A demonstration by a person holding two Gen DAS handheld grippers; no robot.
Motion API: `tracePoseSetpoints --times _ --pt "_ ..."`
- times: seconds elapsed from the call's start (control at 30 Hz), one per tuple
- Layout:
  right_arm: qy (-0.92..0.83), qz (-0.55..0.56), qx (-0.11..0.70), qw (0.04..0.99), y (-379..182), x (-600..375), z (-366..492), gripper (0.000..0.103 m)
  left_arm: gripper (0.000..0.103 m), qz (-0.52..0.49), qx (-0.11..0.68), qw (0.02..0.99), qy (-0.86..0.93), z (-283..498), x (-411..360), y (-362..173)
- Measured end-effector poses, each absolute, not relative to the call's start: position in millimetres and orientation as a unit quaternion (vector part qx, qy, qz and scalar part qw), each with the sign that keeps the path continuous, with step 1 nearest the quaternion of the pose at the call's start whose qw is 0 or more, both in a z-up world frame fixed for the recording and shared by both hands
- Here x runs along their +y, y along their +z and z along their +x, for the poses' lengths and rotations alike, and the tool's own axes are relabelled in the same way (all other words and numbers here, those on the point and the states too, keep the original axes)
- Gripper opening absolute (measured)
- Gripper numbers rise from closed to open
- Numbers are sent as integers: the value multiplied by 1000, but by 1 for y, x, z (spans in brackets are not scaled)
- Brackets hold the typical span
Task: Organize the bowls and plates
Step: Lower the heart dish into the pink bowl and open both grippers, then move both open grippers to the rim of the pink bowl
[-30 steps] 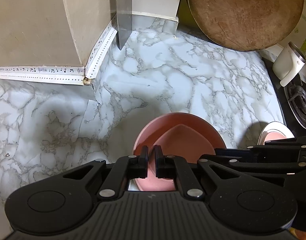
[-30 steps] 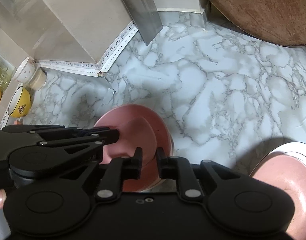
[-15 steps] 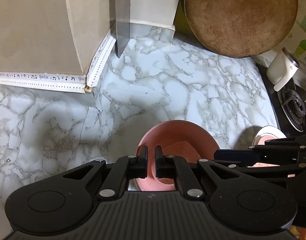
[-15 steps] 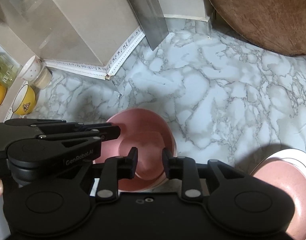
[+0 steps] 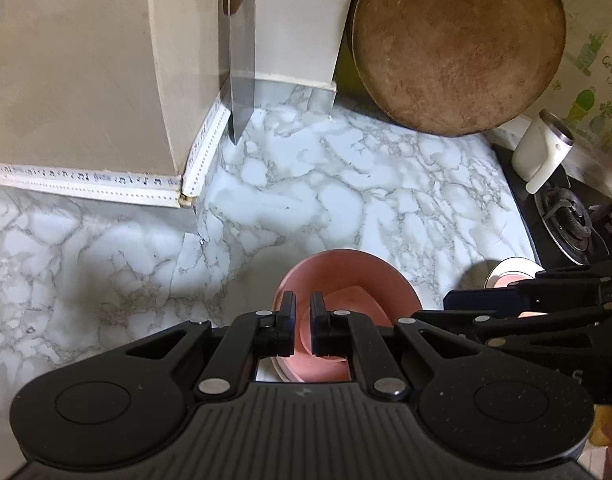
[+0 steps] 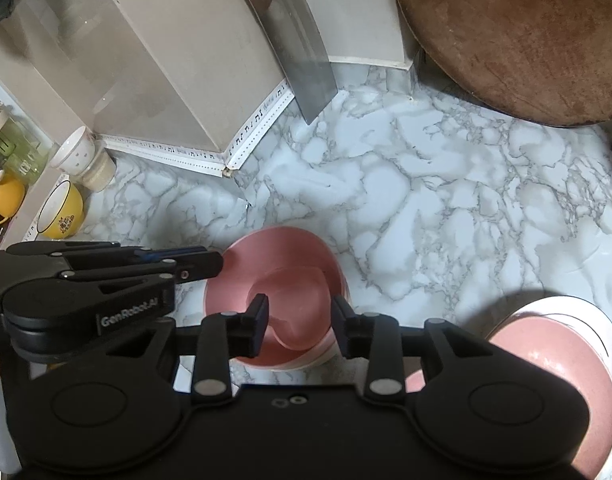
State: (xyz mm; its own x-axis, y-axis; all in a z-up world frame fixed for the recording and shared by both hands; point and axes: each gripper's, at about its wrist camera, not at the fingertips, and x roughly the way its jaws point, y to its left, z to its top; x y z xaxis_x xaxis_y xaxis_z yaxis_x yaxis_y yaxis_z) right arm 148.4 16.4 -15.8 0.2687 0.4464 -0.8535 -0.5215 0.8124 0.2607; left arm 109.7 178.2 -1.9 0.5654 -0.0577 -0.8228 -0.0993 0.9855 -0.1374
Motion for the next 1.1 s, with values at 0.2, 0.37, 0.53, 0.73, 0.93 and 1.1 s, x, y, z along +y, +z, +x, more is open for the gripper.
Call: tracePoseSetpoints --times 0.2,0.37,0.53,0.73,0.93,1.1 --pt "309 -31 508 803 -9 9 136 42 7 -85 451 888 5 96 179 8" --pt "311 -30 497 810 -5 5 126 46 7 -88 440 894 -2 83 180 14" --pt "311 -22 489 815 -4 -1 119 54 8 -87 428 900 1 71 181 17" --pt "314 -23 471 824 -4 -4 110 72 29 -89 419 904 10 60 183 15" --pt "299 -27 464 833 -9 -6 117 81 72 -100 403 909 26 53 190 11" --pt "278 -18 476 834 -22 -6 134 83 73 -119 417 900 48 62 196 -1"
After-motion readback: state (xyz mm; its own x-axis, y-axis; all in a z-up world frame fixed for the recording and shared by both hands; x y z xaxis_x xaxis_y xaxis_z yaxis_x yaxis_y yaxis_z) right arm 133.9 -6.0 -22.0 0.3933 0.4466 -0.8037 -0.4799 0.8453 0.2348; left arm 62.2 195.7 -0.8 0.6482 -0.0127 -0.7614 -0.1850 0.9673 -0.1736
